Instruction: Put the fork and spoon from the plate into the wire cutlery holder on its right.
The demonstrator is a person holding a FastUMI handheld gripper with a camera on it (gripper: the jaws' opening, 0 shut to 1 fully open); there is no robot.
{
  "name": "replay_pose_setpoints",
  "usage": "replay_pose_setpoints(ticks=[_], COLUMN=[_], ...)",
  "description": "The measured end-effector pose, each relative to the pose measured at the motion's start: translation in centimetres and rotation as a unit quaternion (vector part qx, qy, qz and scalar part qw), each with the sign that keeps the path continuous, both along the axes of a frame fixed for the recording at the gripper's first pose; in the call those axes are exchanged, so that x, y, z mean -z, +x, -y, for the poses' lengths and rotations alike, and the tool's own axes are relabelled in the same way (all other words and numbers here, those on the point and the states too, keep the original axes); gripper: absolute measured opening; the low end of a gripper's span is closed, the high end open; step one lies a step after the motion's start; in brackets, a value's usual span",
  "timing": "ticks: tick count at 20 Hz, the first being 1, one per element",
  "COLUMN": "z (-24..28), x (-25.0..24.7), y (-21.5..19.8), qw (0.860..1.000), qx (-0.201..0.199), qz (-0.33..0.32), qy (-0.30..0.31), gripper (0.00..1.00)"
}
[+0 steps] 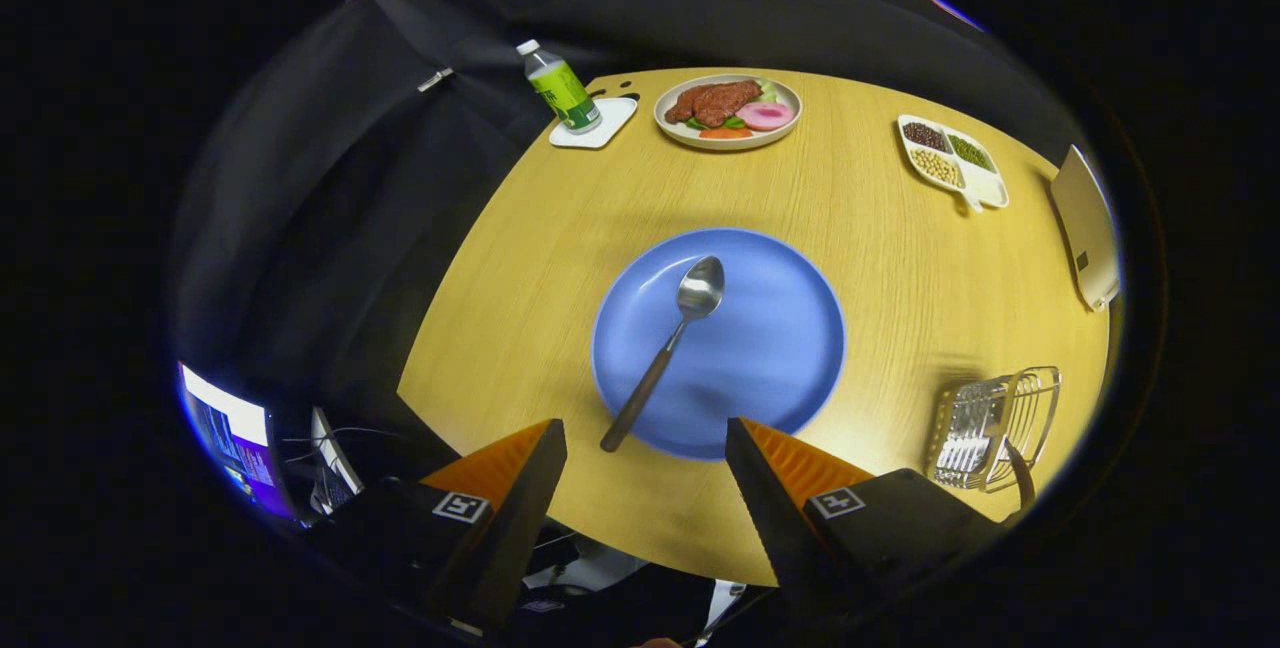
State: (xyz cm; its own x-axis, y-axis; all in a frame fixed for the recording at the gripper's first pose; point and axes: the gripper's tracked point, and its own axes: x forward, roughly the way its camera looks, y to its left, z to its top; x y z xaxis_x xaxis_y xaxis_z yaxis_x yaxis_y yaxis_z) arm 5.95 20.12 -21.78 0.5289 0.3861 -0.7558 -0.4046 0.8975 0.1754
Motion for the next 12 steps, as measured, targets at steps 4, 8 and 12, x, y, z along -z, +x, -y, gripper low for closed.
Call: replay_pose_setpoints(ticks=[4, 8, 12], z=[-1.0, -1.9, -1.8], x=[2.6, 5.3, 6.9], y=[2.0, 2.5, 3.2], qw=[0.999, 0.994, 0.988], qx=[0.038, 0.081, 0.12], qz=[-0.033, -0.077, -0.095], qy=[0.005, 0.021, 0.019], gripper=[1.0, 1.0, 0.99])
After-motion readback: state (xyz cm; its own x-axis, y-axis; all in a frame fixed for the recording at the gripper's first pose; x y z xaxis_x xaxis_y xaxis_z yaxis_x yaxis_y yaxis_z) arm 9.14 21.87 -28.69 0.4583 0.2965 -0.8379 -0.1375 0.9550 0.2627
